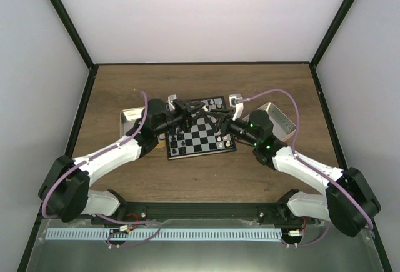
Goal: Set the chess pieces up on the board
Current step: Place the chess piece on the chessboard.
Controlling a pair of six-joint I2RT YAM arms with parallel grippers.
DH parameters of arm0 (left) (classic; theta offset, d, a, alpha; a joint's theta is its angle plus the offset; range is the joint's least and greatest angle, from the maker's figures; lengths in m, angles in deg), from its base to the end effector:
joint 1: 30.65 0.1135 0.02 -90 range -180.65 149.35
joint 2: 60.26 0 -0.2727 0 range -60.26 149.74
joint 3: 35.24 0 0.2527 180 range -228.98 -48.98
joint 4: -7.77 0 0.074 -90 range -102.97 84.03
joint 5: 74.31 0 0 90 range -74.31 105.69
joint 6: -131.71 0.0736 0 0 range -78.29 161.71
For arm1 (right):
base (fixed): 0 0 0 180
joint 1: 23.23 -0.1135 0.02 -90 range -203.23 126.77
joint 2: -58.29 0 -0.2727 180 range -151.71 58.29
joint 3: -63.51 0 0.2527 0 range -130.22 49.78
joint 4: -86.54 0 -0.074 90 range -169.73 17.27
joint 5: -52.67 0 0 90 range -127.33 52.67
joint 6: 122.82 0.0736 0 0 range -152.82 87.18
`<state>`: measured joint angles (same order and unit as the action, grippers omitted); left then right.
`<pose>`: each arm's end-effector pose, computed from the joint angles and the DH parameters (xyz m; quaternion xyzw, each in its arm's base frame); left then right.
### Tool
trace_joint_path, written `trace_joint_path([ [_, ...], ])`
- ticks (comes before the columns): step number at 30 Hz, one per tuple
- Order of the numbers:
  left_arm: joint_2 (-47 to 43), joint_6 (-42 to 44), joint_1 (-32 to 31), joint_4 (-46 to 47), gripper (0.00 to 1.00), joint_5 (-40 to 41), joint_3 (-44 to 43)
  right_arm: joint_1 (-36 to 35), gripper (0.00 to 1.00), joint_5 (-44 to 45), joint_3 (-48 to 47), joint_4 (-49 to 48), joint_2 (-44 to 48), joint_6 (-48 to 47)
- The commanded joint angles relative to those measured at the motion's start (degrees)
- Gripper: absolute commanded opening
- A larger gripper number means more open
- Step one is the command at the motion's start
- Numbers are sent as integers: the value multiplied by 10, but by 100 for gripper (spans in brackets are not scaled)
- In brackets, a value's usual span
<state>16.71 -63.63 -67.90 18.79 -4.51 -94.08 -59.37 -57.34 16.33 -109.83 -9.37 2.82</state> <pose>0.2558 -0.2264 0.2828 -0.3170 0.6765 -0.6594 0.0845 0.2241 0.1948 0.2671 -0.1215 0.7204 0.4964 0.4690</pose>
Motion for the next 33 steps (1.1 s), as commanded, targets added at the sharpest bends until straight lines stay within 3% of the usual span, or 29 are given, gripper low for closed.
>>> trace_joint_path([
  [1,-10,-24,-2,22,11,11,9,-9,52,-11,-31,-29,0,-12],
  [5,-12,-23,-3,21,11,11,9,-13,51,2,-39,-24,-7,-11],
  [13,-12,-24,-4,23,11,9,9,-20,33,32,-62,-5,-30,-13],
  [23,-14,-23,-4,28,12,9,15,-24,2,51,-69,17,-31,-12],
  [28,-25,45,-4,-49,35,26,-2,-24,1,61,-91,91,-24,-8],
  [33,-91,224,-3,-262,52,150,-2,-24,1,82,-147,318,-55,-25],
])
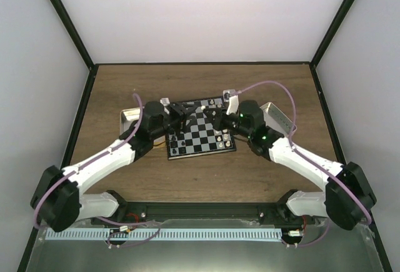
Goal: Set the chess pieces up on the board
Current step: Place the chess piece on the chessboard.
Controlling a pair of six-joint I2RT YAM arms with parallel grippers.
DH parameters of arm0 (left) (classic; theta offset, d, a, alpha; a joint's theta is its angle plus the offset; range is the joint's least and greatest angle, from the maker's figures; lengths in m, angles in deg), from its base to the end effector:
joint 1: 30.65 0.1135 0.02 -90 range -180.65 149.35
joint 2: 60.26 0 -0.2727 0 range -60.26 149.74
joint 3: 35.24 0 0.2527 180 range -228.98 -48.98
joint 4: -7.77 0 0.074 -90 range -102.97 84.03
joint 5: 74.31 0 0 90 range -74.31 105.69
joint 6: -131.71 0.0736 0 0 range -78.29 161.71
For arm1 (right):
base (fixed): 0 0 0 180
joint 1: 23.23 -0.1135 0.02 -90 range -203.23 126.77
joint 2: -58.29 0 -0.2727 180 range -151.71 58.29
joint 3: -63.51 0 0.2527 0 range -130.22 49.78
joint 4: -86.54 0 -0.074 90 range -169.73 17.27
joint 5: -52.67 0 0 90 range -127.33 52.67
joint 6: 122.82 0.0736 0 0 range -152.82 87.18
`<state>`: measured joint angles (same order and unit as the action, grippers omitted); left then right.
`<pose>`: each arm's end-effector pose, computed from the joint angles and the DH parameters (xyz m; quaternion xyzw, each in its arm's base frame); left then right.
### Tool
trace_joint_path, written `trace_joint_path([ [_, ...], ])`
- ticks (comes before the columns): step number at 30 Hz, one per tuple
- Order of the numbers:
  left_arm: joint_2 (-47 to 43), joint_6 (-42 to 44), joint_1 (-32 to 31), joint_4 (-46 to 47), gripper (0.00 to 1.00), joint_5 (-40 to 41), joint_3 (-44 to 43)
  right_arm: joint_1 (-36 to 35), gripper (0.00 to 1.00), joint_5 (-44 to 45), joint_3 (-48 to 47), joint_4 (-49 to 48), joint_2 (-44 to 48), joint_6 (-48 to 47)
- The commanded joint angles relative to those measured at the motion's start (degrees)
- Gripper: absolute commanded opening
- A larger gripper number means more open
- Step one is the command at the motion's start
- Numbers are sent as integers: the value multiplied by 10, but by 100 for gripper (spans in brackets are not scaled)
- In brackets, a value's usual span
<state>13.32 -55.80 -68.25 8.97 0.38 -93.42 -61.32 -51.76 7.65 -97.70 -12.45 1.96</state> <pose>0.2473 -0.2150 0.2724 -0.3196 0.7184 -0.6028 0.1353 0.2382 0.2100 0.2792 -0.1022 0.7609 0.4540 0.4522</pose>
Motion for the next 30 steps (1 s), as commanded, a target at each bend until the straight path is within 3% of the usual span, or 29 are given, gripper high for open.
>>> trace_joint_path([
  [1,-76,176,1,-192,53,137,-3,-5,1,30,-75,241,-38,-25],
  [4,-122,276,1,-255,55,228,6,-8,1,37,-106,341,-79,-54],
  [9,-161,448,2,-329,59,313,-23,-42,1,78,-168,443,-146,-91],
  [14,-166,554,2,-374,62,382,-70,-65,1,119,-250,525,-230,-112],
  [18,-168,601,4,-376,65,408,-87,-78,4,137,-296,572,-285,-120],
  [27,-181,628,9,-372,68,429,-89,-88,26,145,-347,606,-336,-117],
  [30,-183,629,11,-370,69,433,-88,-89,28,145,-346,600,-338,-112],
])
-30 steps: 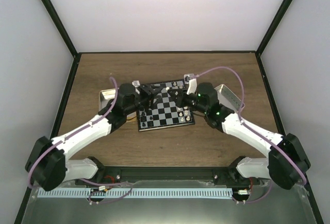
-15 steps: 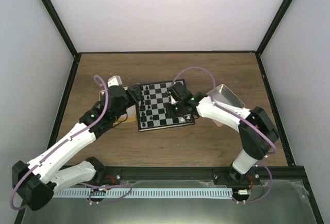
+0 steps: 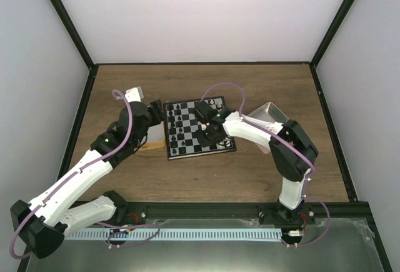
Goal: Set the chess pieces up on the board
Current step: Place the chess piece on the chessboard, then pick up the chess piece from the chessboard.
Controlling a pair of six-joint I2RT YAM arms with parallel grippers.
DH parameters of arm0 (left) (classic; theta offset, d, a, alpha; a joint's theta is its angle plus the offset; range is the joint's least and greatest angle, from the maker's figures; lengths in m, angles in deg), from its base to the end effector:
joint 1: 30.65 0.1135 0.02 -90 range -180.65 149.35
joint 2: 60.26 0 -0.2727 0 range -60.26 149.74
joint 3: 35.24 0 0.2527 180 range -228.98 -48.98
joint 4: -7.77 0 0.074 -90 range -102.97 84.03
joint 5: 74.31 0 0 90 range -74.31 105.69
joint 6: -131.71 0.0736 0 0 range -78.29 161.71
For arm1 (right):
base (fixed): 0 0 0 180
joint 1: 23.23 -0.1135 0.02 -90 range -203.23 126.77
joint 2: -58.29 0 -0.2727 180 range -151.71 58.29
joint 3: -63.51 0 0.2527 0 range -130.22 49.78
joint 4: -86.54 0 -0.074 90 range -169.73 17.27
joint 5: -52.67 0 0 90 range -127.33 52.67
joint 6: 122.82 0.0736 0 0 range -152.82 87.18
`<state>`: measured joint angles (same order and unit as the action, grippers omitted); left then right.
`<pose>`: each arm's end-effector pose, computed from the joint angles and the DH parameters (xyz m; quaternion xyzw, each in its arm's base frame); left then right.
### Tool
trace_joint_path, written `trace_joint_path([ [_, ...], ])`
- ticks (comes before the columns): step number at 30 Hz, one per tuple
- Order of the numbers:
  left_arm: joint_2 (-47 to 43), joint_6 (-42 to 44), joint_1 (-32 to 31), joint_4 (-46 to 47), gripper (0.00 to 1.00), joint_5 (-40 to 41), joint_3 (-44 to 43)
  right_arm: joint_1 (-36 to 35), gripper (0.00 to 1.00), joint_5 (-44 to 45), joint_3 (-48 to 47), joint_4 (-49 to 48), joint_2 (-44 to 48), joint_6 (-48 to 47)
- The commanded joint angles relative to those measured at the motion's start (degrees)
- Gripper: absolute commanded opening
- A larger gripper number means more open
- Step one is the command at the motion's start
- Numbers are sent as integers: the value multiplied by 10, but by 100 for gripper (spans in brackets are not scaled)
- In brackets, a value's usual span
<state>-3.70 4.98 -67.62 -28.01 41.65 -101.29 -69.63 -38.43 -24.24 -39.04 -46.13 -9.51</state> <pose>0.2148 -0.1214 0.3206 -0.1168 0.8279 -0.1558 0.5260 0.2595 0.2746 0.1655 -0.1990 0.9661 0.1016 0.1294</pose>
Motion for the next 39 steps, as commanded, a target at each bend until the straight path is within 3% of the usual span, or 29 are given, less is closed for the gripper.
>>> trace_joint_path([
  [1,-14,22,5,0,70,19,-9,-6,28,11,-26,12,-2,3],
  [17,-7,11,10,0,71,5,-3,-9,21,26,-13,-13,-25,5],
  [22,-6,10,12,0,70,5,-2,-9,9,48,-14,-25,-17,8],
  [27,-5,11,14,-2,71,4,-3,-7,6,79,-36,-40,4,7],
  [39,7,13,19,-5,71,-8,-3,110,6,66,-171,-31,-30,-43],
])
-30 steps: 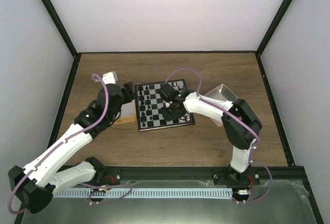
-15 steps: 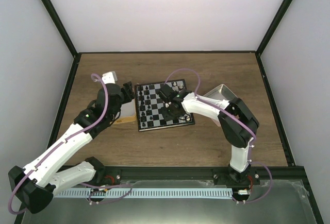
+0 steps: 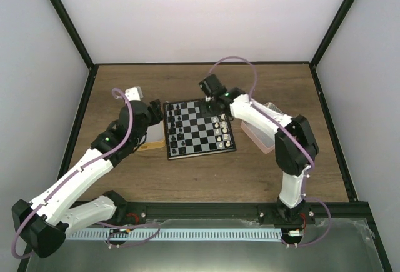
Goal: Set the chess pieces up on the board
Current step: Pick up the chess piece from the chessboard, then place the chess piece on the chessboard.
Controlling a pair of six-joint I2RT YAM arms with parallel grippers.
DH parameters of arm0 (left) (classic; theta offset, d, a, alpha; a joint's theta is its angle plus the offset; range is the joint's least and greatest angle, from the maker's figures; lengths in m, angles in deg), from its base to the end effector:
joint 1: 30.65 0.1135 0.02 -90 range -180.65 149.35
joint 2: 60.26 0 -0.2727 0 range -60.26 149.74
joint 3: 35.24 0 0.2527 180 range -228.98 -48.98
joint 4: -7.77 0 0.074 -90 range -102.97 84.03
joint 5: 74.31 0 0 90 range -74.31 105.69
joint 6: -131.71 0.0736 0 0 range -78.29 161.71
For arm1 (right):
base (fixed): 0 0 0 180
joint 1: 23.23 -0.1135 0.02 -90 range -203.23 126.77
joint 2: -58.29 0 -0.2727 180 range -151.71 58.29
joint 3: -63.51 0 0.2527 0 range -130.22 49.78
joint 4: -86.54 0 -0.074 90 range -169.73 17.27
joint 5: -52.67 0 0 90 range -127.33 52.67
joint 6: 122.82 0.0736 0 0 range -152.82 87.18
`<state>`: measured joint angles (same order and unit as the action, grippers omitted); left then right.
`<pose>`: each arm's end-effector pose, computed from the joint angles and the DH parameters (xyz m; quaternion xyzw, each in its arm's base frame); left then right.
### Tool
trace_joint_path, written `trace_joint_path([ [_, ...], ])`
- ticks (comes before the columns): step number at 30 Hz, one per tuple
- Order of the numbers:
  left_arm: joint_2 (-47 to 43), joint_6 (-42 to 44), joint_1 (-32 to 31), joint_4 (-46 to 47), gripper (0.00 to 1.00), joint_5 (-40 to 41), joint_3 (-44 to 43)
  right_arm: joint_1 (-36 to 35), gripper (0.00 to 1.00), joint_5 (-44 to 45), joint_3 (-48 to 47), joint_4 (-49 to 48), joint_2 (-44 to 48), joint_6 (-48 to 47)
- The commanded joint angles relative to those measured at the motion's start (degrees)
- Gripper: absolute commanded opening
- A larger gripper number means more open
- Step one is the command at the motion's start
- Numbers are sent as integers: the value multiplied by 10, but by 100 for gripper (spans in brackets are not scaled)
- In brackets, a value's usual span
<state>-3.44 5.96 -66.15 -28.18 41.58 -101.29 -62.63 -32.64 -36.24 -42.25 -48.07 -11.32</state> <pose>0.2185 -0.1164 0.3192 -0.1193 0.8295 -0.1428 0.5267 0.3332 0.2659 0.2214 -0.1382 0.9501 0.1064 0.2586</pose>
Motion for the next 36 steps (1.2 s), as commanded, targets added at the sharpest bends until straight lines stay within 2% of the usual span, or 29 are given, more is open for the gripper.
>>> trace_joint_path([
  [1,7,3,5,-2,71,-10,-3,50,6,6,-62,3,-18,-28],
  [14,33,-2,8,2,71,-45,-5,123,6,-9,-167,17,-138,-62],
  [22,38,-8,10,1,71,-57,0,129,6,1,-219,33,-192,-69],
  [36,41,-7,11,1,71,-61,2,134,9,15,-243,44,-238,-76],
])
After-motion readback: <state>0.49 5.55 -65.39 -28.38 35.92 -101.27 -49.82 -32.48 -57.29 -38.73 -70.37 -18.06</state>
